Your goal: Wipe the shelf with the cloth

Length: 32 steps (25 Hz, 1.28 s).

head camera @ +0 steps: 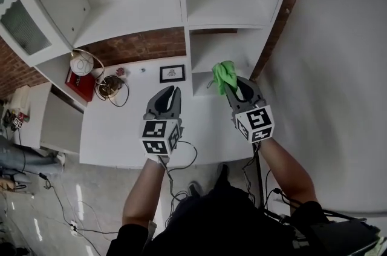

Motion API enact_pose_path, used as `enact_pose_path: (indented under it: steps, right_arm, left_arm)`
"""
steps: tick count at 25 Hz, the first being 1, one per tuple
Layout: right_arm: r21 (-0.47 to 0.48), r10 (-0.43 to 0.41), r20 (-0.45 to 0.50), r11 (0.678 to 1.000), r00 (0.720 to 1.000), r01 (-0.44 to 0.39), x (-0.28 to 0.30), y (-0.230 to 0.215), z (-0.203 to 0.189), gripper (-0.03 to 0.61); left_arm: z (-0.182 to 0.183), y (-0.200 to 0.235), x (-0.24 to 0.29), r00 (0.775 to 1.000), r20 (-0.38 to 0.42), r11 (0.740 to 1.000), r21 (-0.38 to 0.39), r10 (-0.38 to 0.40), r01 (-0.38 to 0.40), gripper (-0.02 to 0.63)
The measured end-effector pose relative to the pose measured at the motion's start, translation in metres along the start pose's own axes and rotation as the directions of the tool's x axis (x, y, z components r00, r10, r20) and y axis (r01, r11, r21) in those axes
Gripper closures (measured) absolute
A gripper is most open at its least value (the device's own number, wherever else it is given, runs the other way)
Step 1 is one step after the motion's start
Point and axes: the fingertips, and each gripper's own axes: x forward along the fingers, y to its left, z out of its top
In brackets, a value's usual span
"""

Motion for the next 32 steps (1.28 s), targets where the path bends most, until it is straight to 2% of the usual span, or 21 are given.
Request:
enact_pose_path:
  steps: [7, 13, 20, 25, 28, 32]
  right_arm:
    - [-0.003, 0.109, 0.023, 0.994, 0.994, -0.109, 0.041, -0.034, -0.009, 0.483]
    - [-0.004, 0.140, 0.014, 0.990, 0.990, -0.140, 0.073, -0.054, -0.021, 0.482]
    - [-0.122, 0.102, -0.043, 0.987, 0.994, -0.106, 0.116, -0.057, -0.031, 0.482]
    - [-0.200, 0.099, -0.091, 0.973, 0.991, -0.115, 0.148, -0.047, -0.037, 0.482]
    - [-0.267, 0.109, -0.123, 0.954, 0.986, -0.139, 0.169, -0.043, -0.046, 0.482]
    - [-0.372, 0.111, -0.174, 0.913, 0.979, -0.169, 0.198, -0.043, -0.059, 0.482]
  left_arm:
    - [0.010, -0.004, 0.044, 0.996, -0.004, 0.996, 0.007, 0.087, -0.087, 0.568]
    - [0.004, -0.004, 0.061, 0.993, -0.030, 0.994, 0.017, 0.112, -0.112, 0.568]
    - [-0.006, 0.010, 0.070, 0.994, -0.062, 0.996, 0.030, 0.085, -0.083, 0.568]
    - [-0.015, 0.023, 0.068, 0.994, -0.080, 0.997, 0.015, 0.079, -0.078, 0.568]
    - [-0.020, 0.028, 0.069, 0.993, -0.088, 0.997, 0.014, 0.080, -0.079, 0.568]
    - [-0.027, 0.036, 0.066, 0.990, -0.098, 0.995, 0.008, 0.099, -0.098, 0.568]
